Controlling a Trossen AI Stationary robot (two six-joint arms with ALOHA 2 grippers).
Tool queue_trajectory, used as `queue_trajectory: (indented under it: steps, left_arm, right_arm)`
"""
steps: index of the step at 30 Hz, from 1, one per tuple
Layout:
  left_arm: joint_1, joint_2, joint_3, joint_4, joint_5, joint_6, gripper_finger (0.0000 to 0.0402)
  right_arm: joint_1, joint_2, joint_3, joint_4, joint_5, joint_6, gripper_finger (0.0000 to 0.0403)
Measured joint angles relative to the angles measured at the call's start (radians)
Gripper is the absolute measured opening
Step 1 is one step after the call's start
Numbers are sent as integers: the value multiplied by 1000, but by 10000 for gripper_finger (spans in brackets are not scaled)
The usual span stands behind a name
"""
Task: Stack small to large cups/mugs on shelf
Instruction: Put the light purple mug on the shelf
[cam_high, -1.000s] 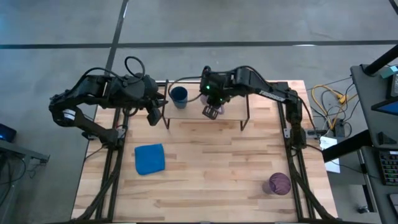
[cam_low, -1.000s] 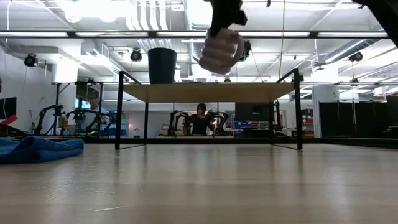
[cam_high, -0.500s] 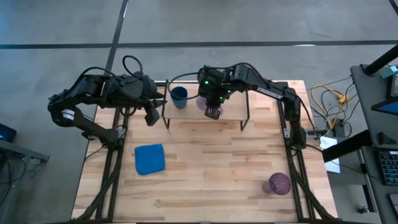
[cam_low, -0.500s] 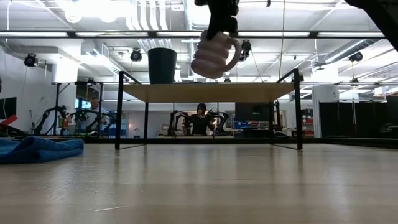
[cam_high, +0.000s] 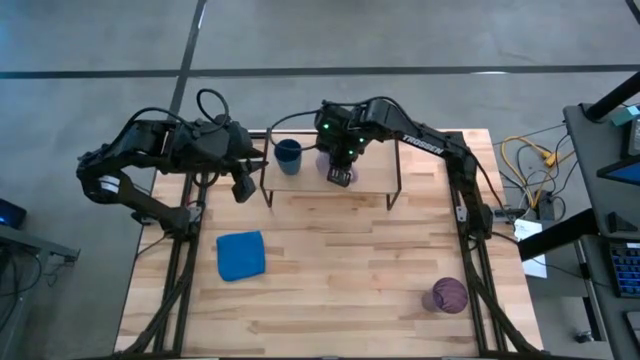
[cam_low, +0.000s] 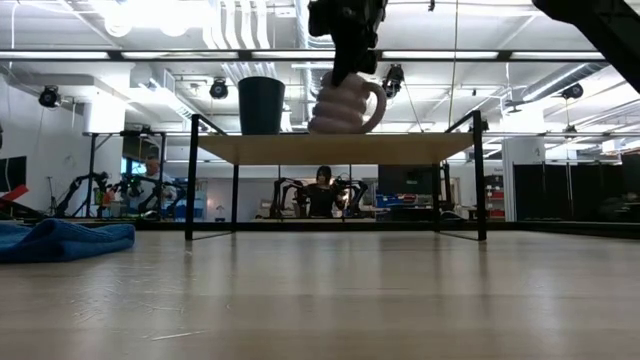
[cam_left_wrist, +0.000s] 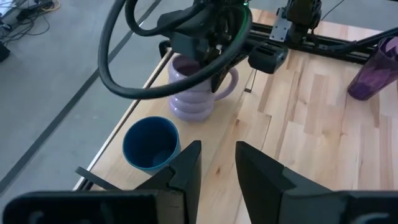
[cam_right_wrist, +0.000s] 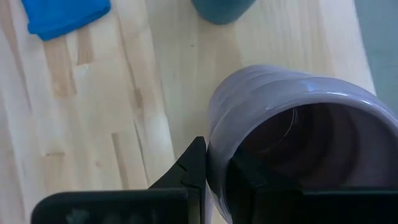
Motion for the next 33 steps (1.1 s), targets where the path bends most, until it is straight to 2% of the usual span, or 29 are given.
queue_trajectory:
  steps: [10, 20, 27, 33]
  left_arm:
    - [0, 0, -2, -1, 0, 1, 83]
    - [0, 0, -2, -1, 0, 1, 83]
    - [0, 0, -2, -1, 0, 0, 83]
    - [0, 0, -2, -1, 0, 0, 83]
  right_arm:
    - [-10, 4, 3, 3, -31, 21, 34]
    - [-9, 6, 3, 8, -35, 35, 84]
    - [-9, 6, 3, 44, 35, 35, 94]
    - [-9, 4, 3, 49, 41, 35, 91]
